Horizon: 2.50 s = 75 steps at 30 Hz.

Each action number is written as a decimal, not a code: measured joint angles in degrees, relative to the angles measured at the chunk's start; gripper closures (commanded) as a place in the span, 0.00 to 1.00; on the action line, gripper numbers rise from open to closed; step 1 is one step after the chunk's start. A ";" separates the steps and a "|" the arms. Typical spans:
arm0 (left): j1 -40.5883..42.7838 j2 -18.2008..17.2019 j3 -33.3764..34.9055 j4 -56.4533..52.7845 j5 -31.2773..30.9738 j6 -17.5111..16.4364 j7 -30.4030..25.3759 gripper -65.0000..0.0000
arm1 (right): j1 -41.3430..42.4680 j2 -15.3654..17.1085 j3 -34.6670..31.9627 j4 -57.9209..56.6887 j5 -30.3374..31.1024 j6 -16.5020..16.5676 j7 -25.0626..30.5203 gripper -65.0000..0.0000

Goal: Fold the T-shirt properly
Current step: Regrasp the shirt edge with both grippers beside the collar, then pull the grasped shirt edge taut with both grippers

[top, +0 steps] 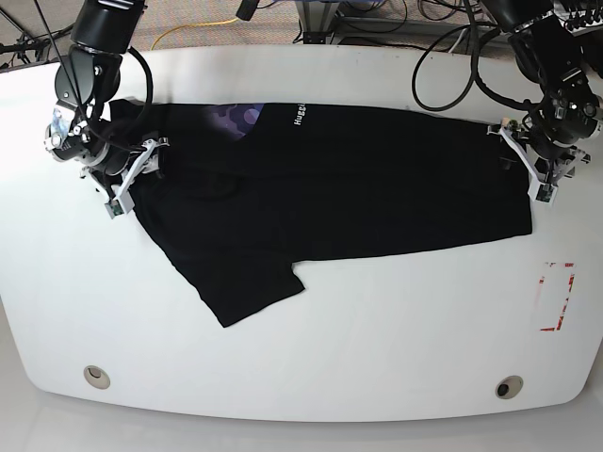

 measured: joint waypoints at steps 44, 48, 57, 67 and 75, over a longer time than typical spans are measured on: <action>1.09 0.15 -0.28 2.27 -0.24 0.00 -0.02 0.43 | -13.64 -3.96 0.22 25.64 0.07 0.15 -8.00 1.00; 2.95 0.02 -0.37 4.50 -0.15 0.00 0.02 0.43 | -15.67 -4.79 1.16 25.79 0.55 0.15 -7.80 1.00; 0.26 0.31 -2.34 3.26 0.39 0.00 0.13 0.43 | -16.65 -5.22 2.80 25.94 0.24 0.13 -7.87 1.00; -5.79 1.03 -1.92 -4.98 -0.07 0.00 -0.02 0.43 | -16.22 -5.38 2.78 25.94 0.24 0.15 -7.85 1.00; -7.45 1.01 0.59 -11.82 0.59 0.02 0.39 0.43 | -15.89 -6.29 2.80 25.94 0.13 0.15 -7.93 1.00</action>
